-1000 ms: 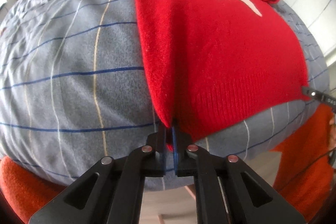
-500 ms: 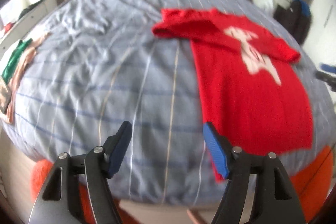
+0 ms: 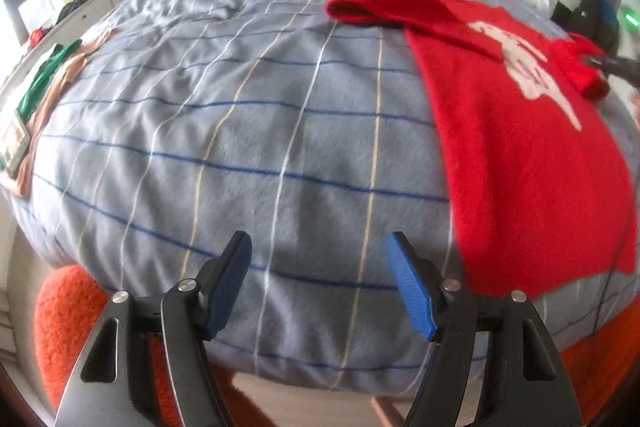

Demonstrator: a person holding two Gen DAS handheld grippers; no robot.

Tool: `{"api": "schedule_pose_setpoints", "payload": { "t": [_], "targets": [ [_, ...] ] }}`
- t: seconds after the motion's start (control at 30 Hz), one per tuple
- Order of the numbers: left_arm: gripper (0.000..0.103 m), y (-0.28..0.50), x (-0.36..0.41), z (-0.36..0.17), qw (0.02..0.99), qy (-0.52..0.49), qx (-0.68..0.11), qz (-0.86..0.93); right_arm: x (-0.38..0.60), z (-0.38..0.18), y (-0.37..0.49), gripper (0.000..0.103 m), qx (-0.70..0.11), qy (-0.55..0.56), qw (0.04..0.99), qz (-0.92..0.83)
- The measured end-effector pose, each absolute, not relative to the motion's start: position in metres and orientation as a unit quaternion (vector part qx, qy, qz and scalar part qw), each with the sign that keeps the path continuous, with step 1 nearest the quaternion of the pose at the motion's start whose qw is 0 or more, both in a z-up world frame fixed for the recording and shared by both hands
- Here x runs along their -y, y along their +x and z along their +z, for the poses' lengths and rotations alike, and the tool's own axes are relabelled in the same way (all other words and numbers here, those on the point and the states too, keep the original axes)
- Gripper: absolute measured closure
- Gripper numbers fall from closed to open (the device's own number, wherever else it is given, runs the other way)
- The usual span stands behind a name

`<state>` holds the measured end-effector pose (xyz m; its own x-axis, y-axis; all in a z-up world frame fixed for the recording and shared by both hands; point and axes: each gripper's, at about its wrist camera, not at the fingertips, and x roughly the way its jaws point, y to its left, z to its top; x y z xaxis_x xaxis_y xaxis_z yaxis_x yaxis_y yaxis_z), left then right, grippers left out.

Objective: Fold small clothes
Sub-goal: 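Grasp the sleeve cuff nearest the right gripper, then lay the held sleeve across the sweater body and open the right gripper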

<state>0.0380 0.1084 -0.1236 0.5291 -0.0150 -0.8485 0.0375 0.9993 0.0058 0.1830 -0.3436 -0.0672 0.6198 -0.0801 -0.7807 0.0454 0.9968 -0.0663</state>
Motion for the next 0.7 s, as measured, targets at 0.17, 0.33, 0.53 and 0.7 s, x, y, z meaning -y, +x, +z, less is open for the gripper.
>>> {"api": "schedule_pose_setpoints", "payload": {
  "t": [0.17, 0.33, 0.53, 0.7],
  "targets": [
    [0.031, 0.039, -0.105, -0.123, 0.877, 0.008, -0.481, -0.014, 0.494, -0.014, 0.096, 0.097, -0.393, 0.027, 0.894, -0.212],
    [0.031, 0.041, -0.106, -0.125, 0.869, 0.006, -0.494, -0.004, 0.591, -0.035, 0.032, 0.097, -0.418, 0.084, 0.853, -0.302],
    [0.031, 0.036, -0.104, -0.115, 0.873, 0.029, -0.486, 0.008, 0.626, -0.082, -0.006, 0.097, -0.424, 0.217, 0.83, -0.291],
    [0.031, 0.036, -0.109, -0.11, 0.875, 0.036, -0.483, 0.015, 0.629, -0.086, -0.033, 0.091, -0.416, 0.251, 0.828, -0.28]
  ]
}}
